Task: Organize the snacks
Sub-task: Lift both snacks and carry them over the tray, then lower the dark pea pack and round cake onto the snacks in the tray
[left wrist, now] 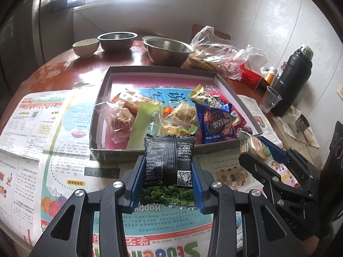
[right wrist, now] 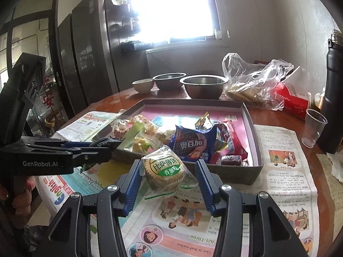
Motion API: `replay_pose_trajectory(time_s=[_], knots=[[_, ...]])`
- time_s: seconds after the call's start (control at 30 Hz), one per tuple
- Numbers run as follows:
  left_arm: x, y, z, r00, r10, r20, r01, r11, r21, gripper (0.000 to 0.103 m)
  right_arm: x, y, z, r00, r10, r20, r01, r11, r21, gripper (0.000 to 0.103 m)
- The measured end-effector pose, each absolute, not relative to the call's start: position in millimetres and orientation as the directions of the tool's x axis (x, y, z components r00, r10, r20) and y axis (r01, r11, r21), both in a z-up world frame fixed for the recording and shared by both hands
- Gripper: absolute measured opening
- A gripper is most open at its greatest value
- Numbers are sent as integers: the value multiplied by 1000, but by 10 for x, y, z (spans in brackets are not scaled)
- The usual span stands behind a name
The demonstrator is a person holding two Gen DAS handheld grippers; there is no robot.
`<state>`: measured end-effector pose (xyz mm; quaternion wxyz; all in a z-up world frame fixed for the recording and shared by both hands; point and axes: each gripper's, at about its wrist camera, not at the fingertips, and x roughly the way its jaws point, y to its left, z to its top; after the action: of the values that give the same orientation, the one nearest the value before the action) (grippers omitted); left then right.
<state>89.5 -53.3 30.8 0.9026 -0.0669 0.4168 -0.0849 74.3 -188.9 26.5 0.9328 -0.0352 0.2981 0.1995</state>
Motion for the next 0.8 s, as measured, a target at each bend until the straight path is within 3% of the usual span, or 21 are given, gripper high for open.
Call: replay_pose_trajectory(time_s=[0.8], knots=[[1359, -376, 407, 648, -187, -739, 47, 977, -206, 42, 1197, -2134, 525, 796, 306, -523, -308, 947, 85, 51]])
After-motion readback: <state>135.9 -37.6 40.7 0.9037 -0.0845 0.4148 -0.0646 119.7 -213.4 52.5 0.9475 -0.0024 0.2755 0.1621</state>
